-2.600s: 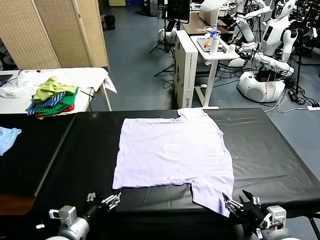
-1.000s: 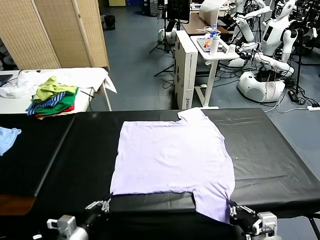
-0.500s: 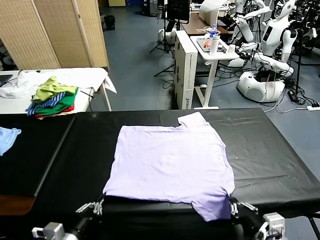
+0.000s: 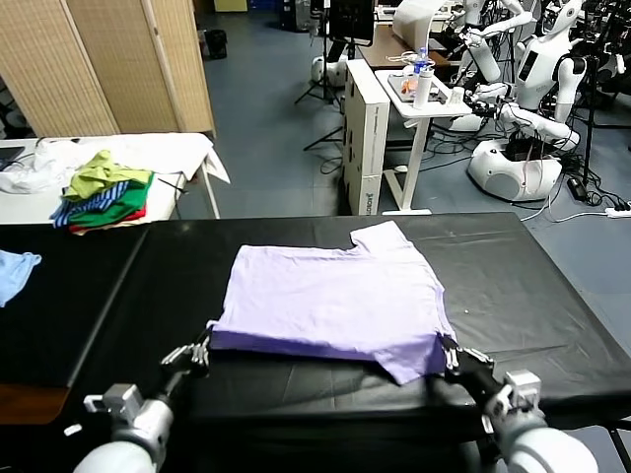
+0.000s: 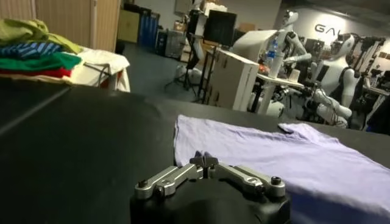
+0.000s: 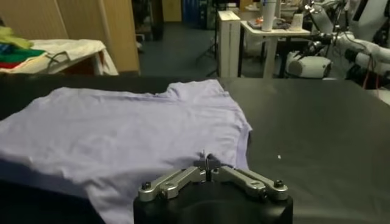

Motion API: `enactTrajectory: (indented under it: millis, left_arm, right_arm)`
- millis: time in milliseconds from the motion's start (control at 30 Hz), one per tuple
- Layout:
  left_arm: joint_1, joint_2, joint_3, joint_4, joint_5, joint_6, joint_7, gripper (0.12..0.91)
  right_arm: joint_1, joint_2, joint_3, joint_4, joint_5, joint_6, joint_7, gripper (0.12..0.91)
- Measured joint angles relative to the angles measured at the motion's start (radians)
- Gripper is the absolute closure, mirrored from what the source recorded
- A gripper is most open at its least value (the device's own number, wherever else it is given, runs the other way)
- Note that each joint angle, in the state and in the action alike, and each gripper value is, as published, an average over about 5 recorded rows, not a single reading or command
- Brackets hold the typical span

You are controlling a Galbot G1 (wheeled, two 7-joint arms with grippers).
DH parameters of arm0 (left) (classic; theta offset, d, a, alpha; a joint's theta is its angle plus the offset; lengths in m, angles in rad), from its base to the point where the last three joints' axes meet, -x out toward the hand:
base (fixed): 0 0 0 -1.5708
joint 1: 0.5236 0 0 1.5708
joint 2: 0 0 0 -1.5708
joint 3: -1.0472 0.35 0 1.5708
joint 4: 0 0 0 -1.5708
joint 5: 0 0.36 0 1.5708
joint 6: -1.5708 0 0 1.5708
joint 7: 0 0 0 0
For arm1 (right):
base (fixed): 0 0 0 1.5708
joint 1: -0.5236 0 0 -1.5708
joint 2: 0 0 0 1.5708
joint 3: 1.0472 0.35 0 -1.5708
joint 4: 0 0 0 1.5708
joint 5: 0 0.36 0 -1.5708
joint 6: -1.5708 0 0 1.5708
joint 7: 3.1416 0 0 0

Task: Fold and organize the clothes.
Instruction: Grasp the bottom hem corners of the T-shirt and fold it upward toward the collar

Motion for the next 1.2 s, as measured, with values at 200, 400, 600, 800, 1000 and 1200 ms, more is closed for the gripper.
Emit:
enactTrajectory:
  millis: [200,400,600,800,1000,1200]
  left_arm:
    - [-0.073,0.052,0.035,0.067,0.000,0.001,0.001,0.883]
    - [-0.115,0.088,0.064,0.115,0.001,0.002,0.000,0.883]
    - [-0.126,0.089,0.069,0.138,0.009,0.004,-0.008,0.883]
    - [-0.134,0.090,0.073,0.147,0.010,0.007,-0.009,0.883]
    - [-0.135,0.080,0.077,0.146,0.013,0.019,-0.006,0.827]
    - [-0.112,0.061,0.070,0.124,0.031,0.023,-0.010,0.479]
  right_arm:
    - [0.060,0.002,-0.040,-0.061,-0.008,-0.007,0.009,0.886]
    - [0.069,0.003,-0.038,-0.078,-0.013,-0.010,0.021,0.886]
    - [0.067,0.009,-0.034,-0.076,-0.012,-0.013,0.020,0.886]
    - [0.047,0.010,-0.010,-0.050,0.005,-0.043,-0.006,0.856]
    - [-0.009,-0.011,0.042,0.014,0.008,-0.055,-0.031,0.501]
    - [-0.110,-0.029,0.123,0.084,0.006,-0.053,-0.048,0.160]
